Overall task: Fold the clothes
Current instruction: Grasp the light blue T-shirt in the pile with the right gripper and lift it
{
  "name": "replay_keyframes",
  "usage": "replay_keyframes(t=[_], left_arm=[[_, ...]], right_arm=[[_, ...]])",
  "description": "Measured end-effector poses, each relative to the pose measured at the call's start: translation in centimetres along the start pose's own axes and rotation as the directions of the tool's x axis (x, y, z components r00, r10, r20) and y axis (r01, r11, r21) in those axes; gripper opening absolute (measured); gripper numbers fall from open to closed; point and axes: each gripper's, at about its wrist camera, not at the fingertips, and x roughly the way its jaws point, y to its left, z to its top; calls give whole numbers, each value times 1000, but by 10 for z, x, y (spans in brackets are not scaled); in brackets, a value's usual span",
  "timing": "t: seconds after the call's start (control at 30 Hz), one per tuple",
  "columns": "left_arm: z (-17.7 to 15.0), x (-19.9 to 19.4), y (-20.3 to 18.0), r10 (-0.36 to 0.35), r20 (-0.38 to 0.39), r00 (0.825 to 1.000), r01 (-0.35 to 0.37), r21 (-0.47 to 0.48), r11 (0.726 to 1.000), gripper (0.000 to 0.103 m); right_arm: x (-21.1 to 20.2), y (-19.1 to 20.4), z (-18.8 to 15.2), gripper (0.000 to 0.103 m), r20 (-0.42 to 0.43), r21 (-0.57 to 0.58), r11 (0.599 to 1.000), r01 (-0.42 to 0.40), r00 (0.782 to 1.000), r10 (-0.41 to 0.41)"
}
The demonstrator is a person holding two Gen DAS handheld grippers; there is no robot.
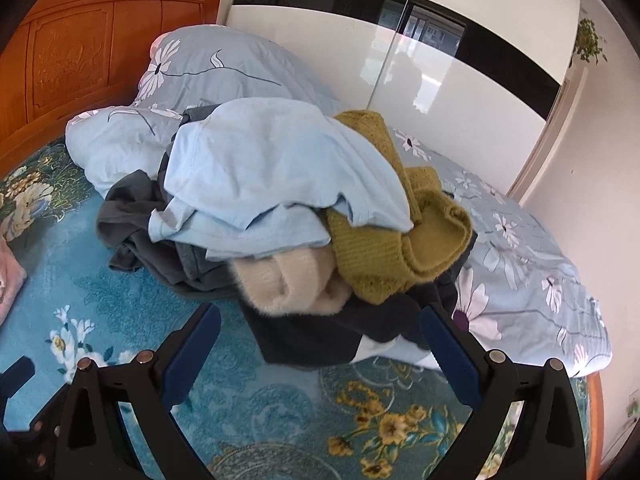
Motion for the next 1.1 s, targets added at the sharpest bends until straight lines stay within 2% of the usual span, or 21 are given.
replay_keyframes(t=[0.1, 0.23, 0.3, 0.33, 0.37, 0.43, 0.5, 0.53, 0.67, 0.77, 0.8, 0.93, 1.1], left_arm=[[4, -10, 6, 13, 26, 1000, -14, 53, 998, 103], [15, -28, 16, 27, 94, 995, -36, 97, 995, 103], [20, -34, 21, 19, 106, 994, -30, 103, 994, 103], [21, -36, 22, 16, 106, 994, -27, 107, 994, 103], [22, -38, 24, 13, 106, 994, -25, 111, 993, 103], [23, -43, 26, 13, 107, 994, -26, 122, 992, 103], [24, -47, 27, 19, 108, 994, -33, 134, 990, 103], [25, -49, 28, 22, 108, 994, -37, 141, 989, 103], [27, -58, 28, 21, 96, 995, -35, 141, 989, 103], [31, -67, 20, -11, 52, 999, 4, 133, 991, 103], [32, -72, 16, -23, 45, 999, 17, 134, 991, 103], [32, -106, -10, -44, 101, 994, 25, 186, 982, 103], [29, -153, -48, -103, 143, 984, 58, 287, 956, 103]], right_arm=[[23, -3, 24, 100, 9, -54, 998, 35, 999, -35], [60, -10, 48, 100, -37, -122, 979, 162, 985, -167], [77, -9, 54, 92, -78, -149, 971, 188, 976, -201], [85, -7, 57, 74, -96, -162, 966, 199, 972, -216], [92, -4, 59, 50, -113, -177, 962, 209, 966, -231], [103, -3, 63, 22, -140, -184, 954, 235, 955, -262], [102, -11, 74, 11, -146, -130, 964, 231, 958, -249], [96, -17, 82, 9, -134, -90, 967, 240, 959, -251], [45, -46, 124, 6, -1, 78, 969, 234, 972, -235], [-12, -55, 152, 4, 135, 110, 976, 189, 970, -203], [-32, -57, 161, 4, 178, 107, 979, 174, 965, -191], [-115, -61, 185, 3, 337, 73, 989, 132, 930, -149], [-210, -74, 184, 3, 436, 54, 995, 78, 895, -94]])
